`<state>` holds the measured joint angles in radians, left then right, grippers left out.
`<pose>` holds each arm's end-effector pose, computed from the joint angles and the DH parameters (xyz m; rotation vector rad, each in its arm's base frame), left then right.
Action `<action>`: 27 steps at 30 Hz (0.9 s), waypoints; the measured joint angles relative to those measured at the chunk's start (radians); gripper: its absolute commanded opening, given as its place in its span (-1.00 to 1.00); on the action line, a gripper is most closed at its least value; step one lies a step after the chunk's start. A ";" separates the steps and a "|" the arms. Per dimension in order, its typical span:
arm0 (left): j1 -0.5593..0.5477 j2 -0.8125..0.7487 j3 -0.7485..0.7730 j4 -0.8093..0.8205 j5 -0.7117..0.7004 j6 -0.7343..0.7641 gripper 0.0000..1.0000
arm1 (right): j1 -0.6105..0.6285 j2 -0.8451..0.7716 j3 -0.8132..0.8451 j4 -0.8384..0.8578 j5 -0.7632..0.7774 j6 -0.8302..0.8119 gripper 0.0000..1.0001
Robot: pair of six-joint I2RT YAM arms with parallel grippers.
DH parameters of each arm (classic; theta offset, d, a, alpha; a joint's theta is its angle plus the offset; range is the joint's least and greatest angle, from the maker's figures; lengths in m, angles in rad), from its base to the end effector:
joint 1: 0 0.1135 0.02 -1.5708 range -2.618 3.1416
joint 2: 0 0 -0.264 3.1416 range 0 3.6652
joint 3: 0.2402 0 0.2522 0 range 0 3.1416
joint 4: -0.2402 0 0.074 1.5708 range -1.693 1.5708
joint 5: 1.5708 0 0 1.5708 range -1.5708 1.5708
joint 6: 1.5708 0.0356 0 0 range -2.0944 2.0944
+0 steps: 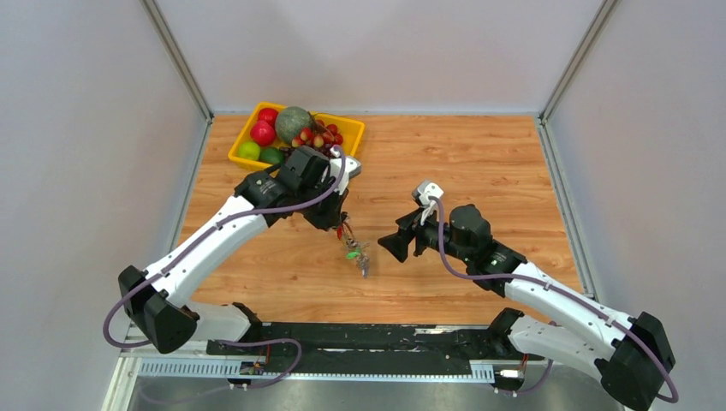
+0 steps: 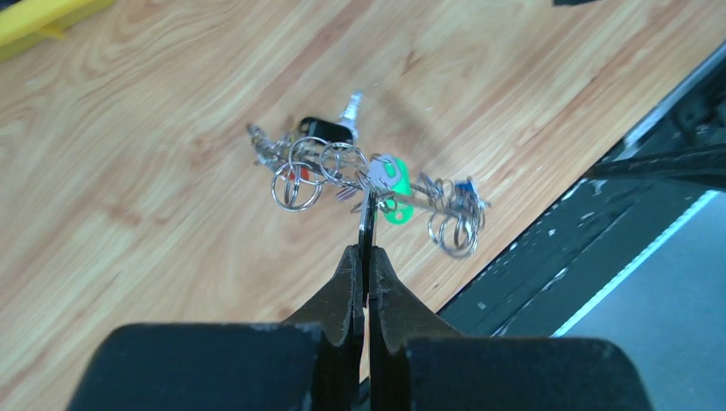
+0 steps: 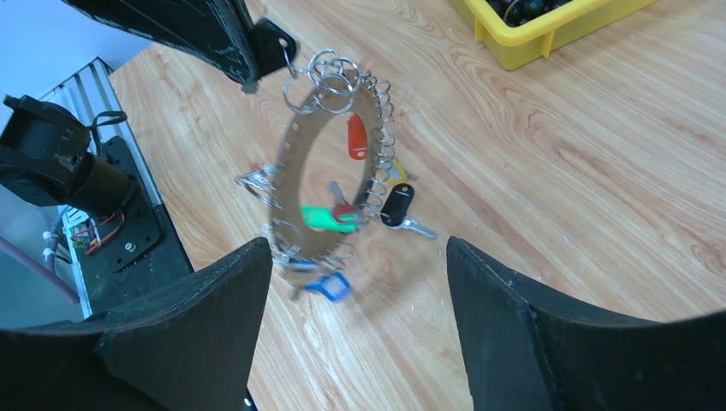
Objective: Remove the keys from the keyring
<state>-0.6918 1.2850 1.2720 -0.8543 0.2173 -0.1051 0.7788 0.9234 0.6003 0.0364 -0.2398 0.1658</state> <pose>0.1966 -0.1728 0.3407 0.8210 2.3710 -0.6091 0.1480 0.1579 0.2725 -0.7500 1.7921 0.8658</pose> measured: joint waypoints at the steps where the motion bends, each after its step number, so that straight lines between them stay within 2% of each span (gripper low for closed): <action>1: -0.001 0.015 0.039 -0.055 -0.024 0.014 -1.00 | 0.000 0.002 -0.005 0.017 0.000 0.009 0.52; 5: -0.017 0.058 0.217 -0.242 -0.122 0.091 -1.00 | 0.000 0.021 -0.007 0.093 -0.006 0.032 0.50; 10: -0.105 0.077 0.345 -0.360 -0.238 0.187 -1.00 | 0.000 0.056 -0.006 0.156 -0.025 0.043 0.49; 14: -0.166 0.095 0.360 -0.403 -0.314 0.237 -1.00 | 0.000 0.072 -0.003 0.192 -0.045 0.042 0.46; 19: -0.191 0.101 0.360 -0.402 -0.370 0.272 -1.00 | 0.000 0.072 0.004 0.237 -0.093 0.041 0.38; 27: -0.198 -0.036 0.272 -0.277 -0.337 0.289 -1.00 | 0.000 0.070 0.013 0.269 -0.203 0.042 0.27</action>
<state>-0.8898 1.2491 1.5436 -1.1316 -0.1196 0.1841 0.7788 0.9932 0.6136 0.3050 -0.4427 0.2081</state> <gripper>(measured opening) 0.010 0.655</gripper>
